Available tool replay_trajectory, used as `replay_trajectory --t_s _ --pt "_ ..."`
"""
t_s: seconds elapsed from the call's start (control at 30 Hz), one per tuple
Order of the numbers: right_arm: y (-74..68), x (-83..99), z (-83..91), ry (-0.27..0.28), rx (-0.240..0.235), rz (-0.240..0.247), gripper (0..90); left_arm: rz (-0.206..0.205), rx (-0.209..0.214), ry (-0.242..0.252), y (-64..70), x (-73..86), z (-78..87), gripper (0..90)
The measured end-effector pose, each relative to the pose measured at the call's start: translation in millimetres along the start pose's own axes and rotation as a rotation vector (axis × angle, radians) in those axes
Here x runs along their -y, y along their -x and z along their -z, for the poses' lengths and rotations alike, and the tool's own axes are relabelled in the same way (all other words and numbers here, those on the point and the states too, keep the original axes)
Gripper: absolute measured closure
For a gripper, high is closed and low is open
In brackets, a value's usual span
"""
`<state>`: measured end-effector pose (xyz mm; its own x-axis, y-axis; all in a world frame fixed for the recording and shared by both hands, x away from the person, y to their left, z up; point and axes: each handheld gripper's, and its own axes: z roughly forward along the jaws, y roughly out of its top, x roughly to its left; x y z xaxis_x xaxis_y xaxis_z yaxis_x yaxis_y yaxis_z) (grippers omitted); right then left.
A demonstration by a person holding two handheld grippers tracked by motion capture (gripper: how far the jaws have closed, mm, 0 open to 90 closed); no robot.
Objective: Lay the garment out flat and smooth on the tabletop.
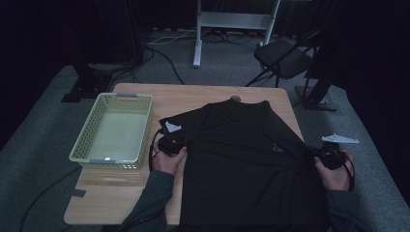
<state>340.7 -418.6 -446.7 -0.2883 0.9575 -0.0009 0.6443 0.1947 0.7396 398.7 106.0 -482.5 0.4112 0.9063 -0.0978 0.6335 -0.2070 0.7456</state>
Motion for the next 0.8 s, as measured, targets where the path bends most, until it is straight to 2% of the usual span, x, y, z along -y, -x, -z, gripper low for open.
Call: replay_trajectory --t_s 0.4,0.8 --pt "10.1 -7.6 4.7 0.020 0.020 -0.016 86.3 0.004 -0.004 -0.001 -0.4 1.2 1.6 51.8" --pt "26.6 -12.0 5.8 0.024 0.048 -0.047 86.3 0.014 -0.004 0.002 -2.5 2.4 3.2 53.5"
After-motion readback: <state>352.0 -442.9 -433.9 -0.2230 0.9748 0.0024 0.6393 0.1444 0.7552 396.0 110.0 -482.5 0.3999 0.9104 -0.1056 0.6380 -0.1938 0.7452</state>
